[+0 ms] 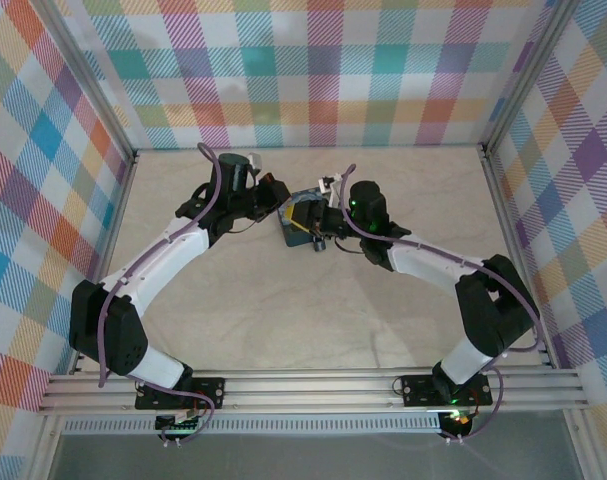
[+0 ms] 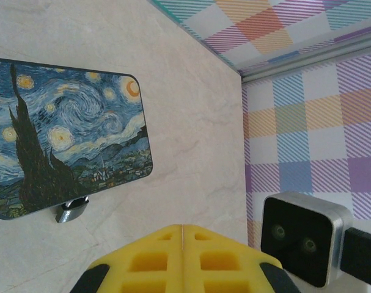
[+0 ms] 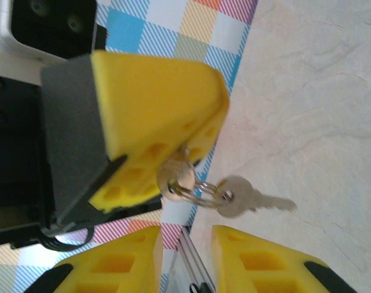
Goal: Unlock a padlock with a key
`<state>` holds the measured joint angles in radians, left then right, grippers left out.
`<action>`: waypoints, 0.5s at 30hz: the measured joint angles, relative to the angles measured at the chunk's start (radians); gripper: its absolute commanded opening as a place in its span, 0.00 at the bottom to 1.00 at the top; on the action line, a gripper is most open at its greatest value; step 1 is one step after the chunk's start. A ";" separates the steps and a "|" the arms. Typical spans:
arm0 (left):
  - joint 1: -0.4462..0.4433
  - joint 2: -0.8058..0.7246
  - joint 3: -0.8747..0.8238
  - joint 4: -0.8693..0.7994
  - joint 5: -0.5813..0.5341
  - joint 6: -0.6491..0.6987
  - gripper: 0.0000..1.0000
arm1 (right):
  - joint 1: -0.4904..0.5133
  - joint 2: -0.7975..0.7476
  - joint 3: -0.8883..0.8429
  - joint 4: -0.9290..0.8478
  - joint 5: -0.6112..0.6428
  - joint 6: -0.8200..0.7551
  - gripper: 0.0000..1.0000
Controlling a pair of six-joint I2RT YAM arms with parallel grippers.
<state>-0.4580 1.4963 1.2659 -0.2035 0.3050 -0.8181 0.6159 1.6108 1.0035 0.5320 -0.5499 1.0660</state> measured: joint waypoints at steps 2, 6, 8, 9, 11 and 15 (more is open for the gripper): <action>0.000 0.000 0.000 0.000 0.000 0.000 0.00 | 0.000 0.012 0.000 0.048 0.003 0.028 0.27; 0.000 0.000 0.000 0.000 0.000 -0.001 0.00 | 0.000 0.032 0.000 0.110 0.016 0.074 0.27; 0.000 0.000 0.000 0.001 0.001 -0.003 0.00 | 0.000 0.034 -0.001 0.121 0.020 0.088 0.27; 0.000 0.000 0.000 0.003 0.001 -0.004 0.00 | 0.000 0.034 -0.001 0.126 0.026 0.098 0.27; 0.000 0.000 0.000 0.010 0.004 -0.006 0.00 | 0.000 0.034 -0.005 0.135 0.035 0.109 0.24; 0.000 0.000 0.000 0.025 0.016 -0.017 0.00 | 0.000 0.040 -0.011 0.164 0.053 0.136 0.17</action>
<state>-0.4580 1.4963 1.2659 -0.1787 0.3210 -0.8352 0.6159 1.6505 0.9928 0.6956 -0.4965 1.2022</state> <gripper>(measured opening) 0.045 0.190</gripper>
